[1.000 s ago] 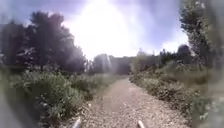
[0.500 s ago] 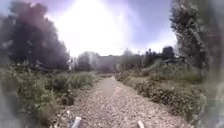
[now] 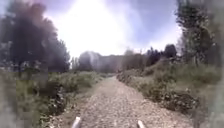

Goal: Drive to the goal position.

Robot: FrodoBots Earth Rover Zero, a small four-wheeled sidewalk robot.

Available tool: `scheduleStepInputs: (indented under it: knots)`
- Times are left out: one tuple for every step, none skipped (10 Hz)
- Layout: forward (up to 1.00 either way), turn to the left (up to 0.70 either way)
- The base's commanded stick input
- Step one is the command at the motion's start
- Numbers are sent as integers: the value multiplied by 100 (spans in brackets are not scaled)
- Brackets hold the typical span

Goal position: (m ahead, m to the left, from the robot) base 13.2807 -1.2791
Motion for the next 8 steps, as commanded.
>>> scheduleStepInputs:
  knots:
    - [70, 0]
    - [70, 0]
    - [70, 0]
    - [70, 0]
    - [70, 0]
    - [70, -18]
    - [70, -34]
    - [70, -35]
